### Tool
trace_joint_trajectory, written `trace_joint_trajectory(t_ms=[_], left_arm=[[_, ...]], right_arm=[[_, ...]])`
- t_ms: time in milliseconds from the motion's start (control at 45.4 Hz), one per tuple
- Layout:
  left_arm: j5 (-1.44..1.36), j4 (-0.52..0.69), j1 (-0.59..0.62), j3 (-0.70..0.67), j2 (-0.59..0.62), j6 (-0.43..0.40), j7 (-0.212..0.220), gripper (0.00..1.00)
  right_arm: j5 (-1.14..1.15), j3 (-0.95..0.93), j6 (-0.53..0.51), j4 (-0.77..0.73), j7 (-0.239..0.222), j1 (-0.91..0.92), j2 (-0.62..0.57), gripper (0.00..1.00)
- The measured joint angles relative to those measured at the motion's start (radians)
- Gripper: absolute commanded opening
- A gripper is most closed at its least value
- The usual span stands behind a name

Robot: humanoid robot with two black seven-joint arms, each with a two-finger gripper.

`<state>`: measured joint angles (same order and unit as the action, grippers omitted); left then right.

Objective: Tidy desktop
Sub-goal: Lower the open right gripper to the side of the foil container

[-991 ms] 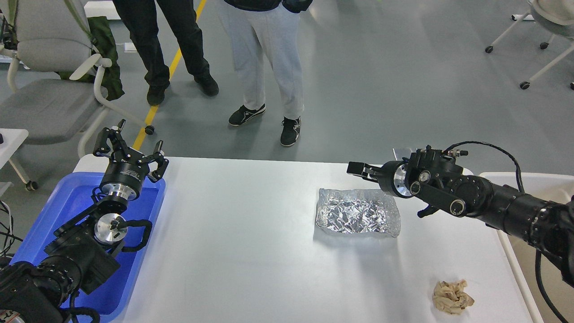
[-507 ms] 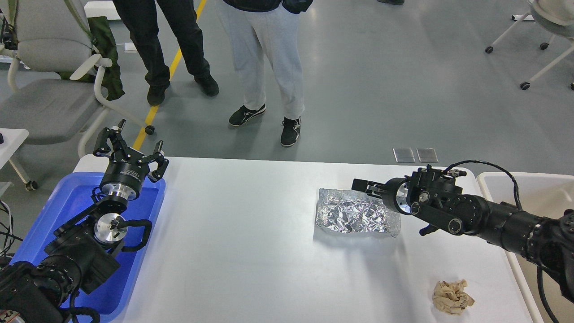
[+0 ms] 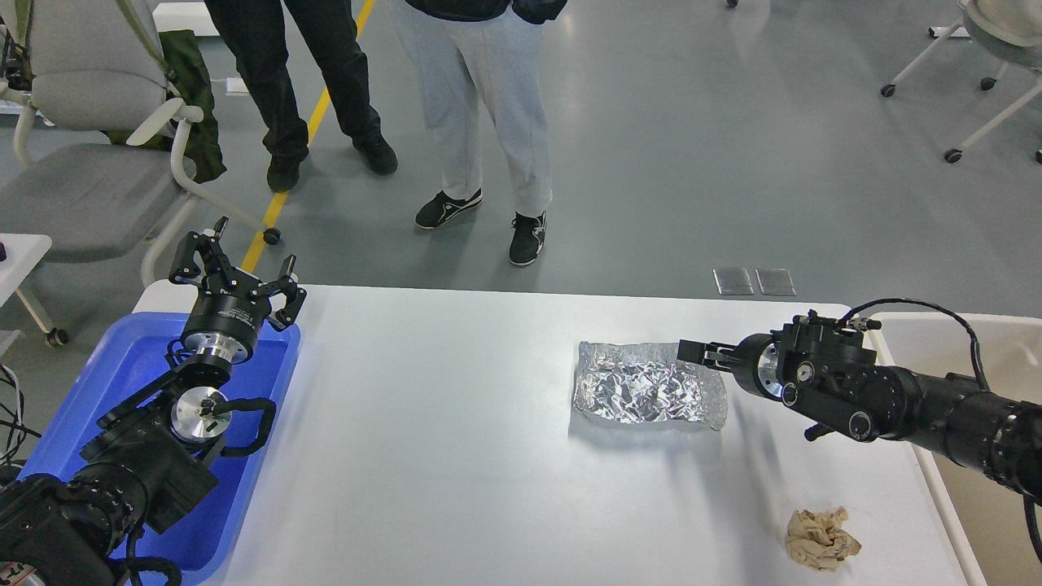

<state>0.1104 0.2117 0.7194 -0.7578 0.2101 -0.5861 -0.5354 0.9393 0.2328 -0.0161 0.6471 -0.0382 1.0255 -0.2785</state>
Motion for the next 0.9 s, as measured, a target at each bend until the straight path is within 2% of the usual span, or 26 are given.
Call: trace_joint_trajectory(t_ms=[903], left_arm=[[0.000, 0.000, 0.000, 0.001, 0.000, 0.000, 0.000, 1.00]], right_arm=[[0.009, 0.017, 0.031, -0.110, 0.054, -0.086, 0.008, 0.99]])
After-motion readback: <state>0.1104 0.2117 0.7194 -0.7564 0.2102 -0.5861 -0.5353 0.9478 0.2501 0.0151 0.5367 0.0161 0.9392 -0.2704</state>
